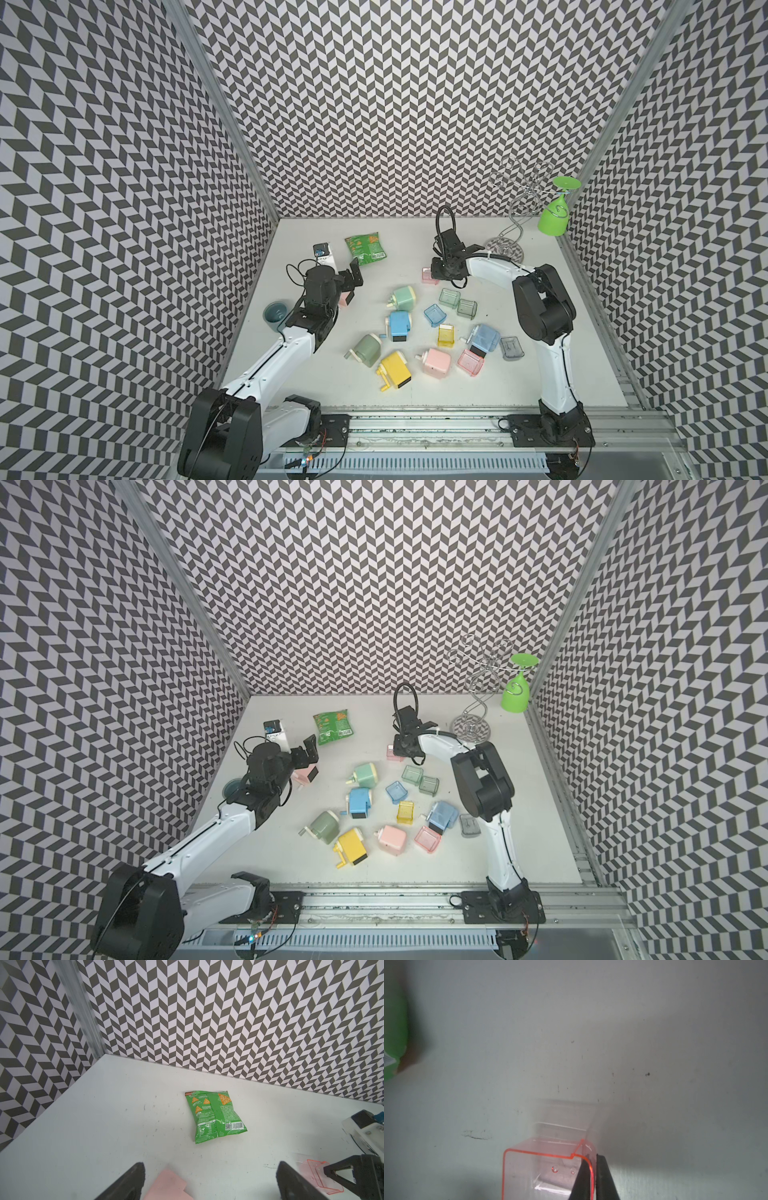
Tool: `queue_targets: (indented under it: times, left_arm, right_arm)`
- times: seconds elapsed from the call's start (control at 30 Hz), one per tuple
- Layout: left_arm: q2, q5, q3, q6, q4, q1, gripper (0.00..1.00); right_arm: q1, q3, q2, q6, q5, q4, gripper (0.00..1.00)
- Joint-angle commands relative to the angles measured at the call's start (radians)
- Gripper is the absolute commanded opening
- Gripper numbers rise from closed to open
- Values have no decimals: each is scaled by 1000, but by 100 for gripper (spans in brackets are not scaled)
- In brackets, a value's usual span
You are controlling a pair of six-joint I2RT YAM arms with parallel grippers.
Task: Put the tray back into the pencil sharpener
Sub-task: Adjust the container at the center of the board.
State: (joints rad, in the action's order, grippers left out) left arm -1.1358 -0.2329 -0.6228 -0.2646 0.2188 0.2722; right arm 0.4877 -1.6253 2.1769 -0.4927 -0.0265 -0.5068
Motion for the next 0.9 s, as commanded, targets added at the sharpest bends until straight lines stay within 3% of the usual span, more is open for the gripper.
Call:
queue_targets:
  times: [0.0,0.6,0.87]
  left_arm:
    - [20,-38,2,-13,-45,-8,100]
    - [-96,-62,-126,-125,-291,-71,100]
    - [-201,60,-209,-234,-417,-159,100]
  right_arm:
    - [-4,-50,35,15,-17,-12,9]
    - [6,-204,121,104,-47,-59,13]
    - [5,-240,79,137,-15,-80,33]
